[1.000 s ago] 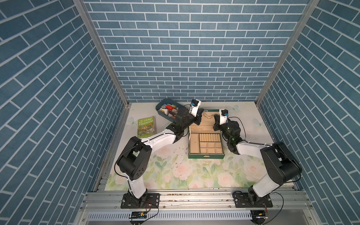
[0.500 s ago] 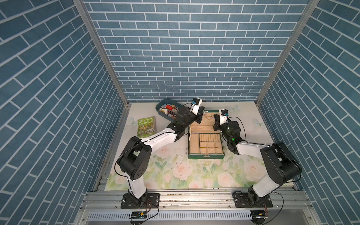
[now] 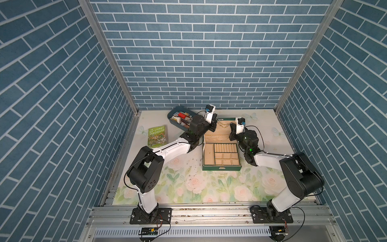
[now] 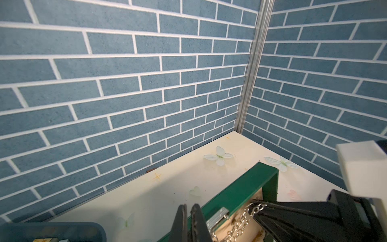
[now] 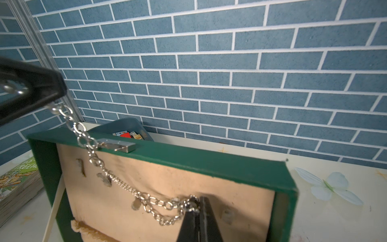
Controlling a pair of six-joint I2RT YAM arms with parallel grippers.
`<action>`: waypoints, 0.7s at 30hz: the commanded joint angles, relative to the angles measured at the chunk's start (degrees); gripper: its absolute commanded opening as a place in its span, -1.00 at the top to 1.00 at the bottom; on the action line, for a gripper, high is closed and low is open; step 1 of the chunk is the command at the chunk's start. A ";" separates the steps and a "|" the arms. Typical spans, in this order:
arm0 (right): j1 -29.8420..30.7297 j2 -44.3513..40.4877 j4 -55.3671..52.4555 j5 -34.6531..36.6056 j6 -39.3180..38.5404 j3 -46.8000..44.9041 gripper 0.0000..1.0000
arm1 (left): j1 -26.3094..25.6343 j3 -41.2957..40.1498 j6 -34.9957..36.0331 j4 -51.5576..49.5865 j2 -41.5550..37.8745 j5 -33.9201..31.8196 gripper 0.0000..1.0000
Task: Put jewelry chain into jewelry box
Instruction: Hang the necklace on the jewelry box clasp.
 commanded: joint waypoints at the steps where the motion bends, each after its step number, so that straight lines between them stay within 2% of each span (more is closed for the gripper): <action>1: -0.36 0.69 1.17 -0.06 0.50 1.87 1.00 | 1.01 0.99 -1.16 1.71 -0.15 -5.46 1.00; 6: -0.37 0.84 0.98 -0.24 0.46 2.33 1.00 | 1.40 1.46 -2.13 0.67 0.41 -5.67 1.00; 10: -0.35 0.64 0.99 -0.38 0.45 2.27 1.00 | 1.35 1.74 -2.10 0.87 0.62 -1.99 1.00; 16: -0.36 -0.26 1.84 -0.71 0.41 1.63 1.00 | 1.28 -5.33 -2.06 13.16 -4.09 7.22 1.00; 21: -0.31 -0.72 1.62 -0.86 0.55 1.81 1.00 | 1.26 -6.40 -1.94 14.14 -6.15 5.56 1.00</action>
